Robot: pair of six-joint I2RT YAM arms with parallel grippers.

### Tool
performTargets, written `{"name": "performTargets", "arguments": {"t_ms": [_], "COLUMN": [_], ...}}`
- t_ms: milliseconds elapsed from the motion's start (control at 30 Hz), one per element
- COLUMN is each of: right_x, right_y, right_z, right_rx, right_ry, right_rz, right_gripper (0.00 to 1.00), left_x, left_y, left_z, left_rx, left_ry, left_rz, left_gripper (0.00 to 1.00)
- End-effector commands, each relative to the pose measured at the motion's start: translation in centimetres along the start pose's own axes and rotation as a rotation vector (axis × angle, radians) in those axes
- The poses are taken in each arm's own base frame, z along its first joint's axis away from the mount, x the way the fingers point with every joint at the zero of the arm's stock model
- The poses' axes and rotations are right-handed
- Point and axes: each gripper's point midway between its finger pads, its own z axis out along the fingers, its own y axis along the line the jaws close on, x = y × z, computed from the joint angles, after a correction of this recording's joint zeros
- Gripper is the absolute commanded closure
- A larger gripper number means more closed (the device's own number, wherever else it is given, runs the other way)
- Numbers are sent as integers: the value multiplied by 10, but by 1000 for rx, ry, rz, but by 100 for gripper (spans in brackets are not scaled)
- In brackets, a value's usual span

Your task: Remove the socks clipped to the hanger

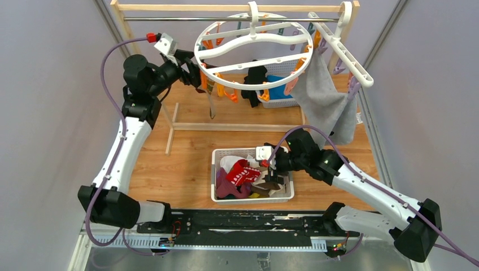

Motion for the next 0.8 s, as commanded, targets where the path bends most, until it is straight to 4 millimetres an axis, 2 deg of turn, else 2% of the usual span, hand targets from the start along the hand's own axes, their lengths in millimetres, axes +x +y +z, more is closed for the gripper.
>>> {"name": "performTargets", "arguments": {"t_ms": [0,167,367,600,767], "right_x": [0,1,0,0,1], "right_y": [-2,-3,-4,-3,-3], "right_z": [1,2,4,5,6], "right_rx": [2,1,-8,-10,-15], "right_ry": [-16,-12,-11,-9,-7], "right_rz": [-7,-5,-3,-1,1], "right_gripper": [27,27,28,28,28], "left_x": [-30,-34,-30,-24,-21], "left_y": [-5,-13,-28,-48,-70], "left_z": [9,9,2,-19,-33], "left_rx": [55,100,169,213,261], "left_ry": [-96,-116,-112,-107,-109], "left_rz": [-23,-22,-8,19,34], "left_gripper": [19,31,44,45,45]}}
